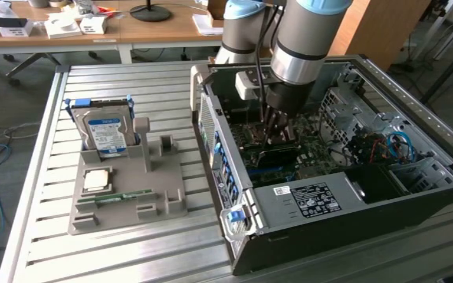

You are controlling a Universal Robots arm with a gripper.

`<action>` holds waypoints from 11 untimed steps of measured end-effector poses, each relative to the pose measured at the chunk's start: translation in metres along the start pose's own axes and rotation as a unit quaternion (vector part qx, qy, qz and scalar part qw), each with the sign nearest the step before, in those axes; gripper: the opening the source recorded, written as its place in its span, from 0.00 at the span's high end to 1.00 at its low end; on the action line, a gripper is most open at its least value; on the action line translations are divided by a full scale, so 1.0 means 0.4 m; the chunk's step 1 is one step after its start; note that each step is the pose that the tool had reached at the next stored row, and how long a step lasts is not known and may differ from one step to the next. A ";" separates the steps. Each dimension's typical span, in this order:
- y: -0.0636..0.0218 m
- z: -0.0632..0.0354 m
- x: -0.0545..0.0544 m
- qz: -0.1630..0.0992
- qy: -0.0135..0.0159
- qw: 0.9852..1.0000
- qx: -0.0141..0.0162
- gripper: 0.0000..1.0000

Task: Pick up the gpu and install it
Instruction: 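Press down on the gpu until it lock into place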

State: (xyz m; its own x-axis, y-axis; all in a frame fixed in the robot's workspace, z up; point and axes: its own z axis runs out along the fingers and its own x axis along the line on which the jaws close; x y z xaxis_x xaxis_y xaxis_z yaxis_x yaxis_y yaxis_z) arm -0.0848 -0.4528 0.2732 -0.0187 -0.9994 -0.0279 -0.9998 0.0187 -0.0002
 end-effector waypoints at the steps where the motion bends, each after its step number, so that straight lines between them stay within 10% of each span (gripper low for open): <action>1: 0.002 0.000 0.000 0.000 0.000 1.000 0.000 0.89; 11: 0.004 0.011 0.000 0.000 0.000 1.000 0.000 0.89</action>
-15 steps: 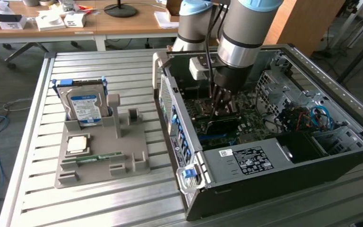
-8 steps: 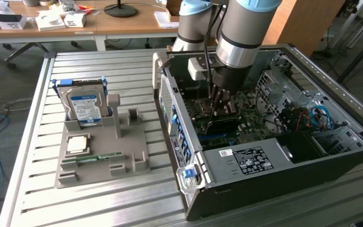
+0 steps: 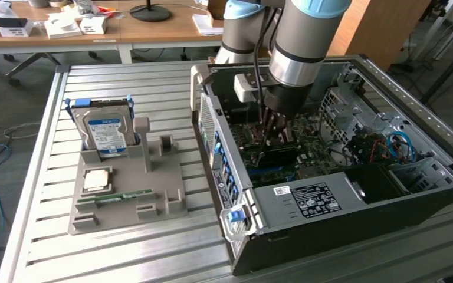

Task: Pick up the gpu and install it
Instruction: 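Press down on the gpu until it lock into place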

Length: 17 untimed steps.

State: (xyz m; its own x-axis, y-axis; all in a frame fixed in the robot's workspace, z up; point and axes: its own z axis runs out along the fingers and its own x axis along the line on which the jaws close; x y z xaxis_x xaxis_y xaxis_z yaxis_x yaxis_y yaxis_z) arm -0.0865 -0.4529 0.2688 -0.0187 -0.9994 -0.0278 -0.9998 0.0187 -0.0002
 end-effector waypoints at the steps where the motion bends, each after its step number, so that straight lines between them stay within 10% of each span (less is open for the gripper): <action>1: 0.000 0.000 0.000 0.000 0.000 1.000 0.000 0.89; 17: 0.004 0.005 0.000 0.000 0.000 1.000 0.000 0.89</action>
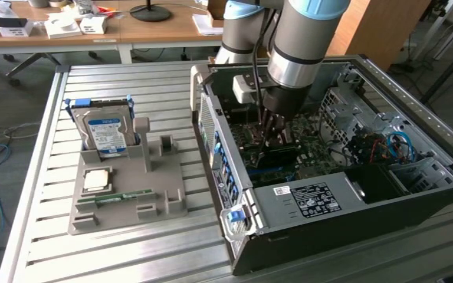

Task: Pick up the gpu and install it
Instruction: 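Press down on the gpu until it lock into place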

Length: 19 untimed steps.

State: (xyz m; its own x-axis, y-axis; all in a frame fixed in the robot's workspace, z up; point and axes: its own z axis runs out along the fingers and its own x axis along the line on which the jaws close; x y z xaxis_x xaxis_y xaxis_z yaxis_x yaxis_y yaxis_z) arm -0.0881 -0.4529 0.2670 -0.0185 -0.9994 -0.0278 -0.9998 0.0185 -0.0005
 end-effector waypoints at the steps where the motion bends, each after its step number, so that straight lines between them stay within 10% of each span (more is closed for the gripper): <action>1: 0.000 0.000 0.000 0.000 0.000 1.000 0.000 0.89; 19: 0.000 0.005 0.000 0.000 0.000 1.000 0.000 0.89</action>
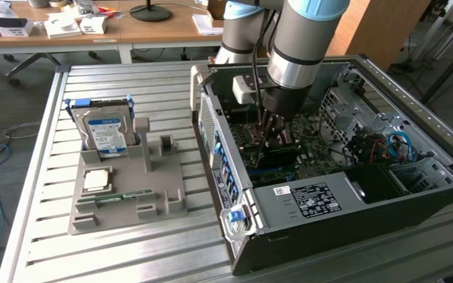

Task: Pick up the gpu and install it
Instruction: 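Press down on the gpu until it lock into place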

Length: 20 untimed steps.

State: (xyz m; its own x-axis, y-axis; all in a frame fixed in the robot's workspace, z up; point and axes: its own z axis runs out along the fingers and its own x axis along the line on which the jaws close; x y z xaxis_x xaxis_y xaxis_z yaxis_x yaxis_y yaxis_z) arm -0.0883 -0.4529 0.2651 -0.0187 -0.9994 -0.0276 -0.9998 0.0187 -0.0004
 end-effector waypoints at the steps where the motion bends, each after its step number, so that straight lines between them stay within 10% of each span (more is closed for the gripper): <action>1: 0.000 0.000 0.000 0.000 0.000 1.000 0.000 0.89; 20: 0.001 0.009 0.004 0.000 -0.006 1.000 0.000 0.89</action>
State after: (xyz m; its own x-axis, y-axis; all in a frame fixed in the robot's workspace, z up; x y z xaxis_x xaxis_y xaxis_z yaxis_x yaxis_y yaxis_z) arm -0.0888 -0.4544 0.2616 -0.0187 -0.9990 -0.0395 -0.9998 0.0187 -0.0003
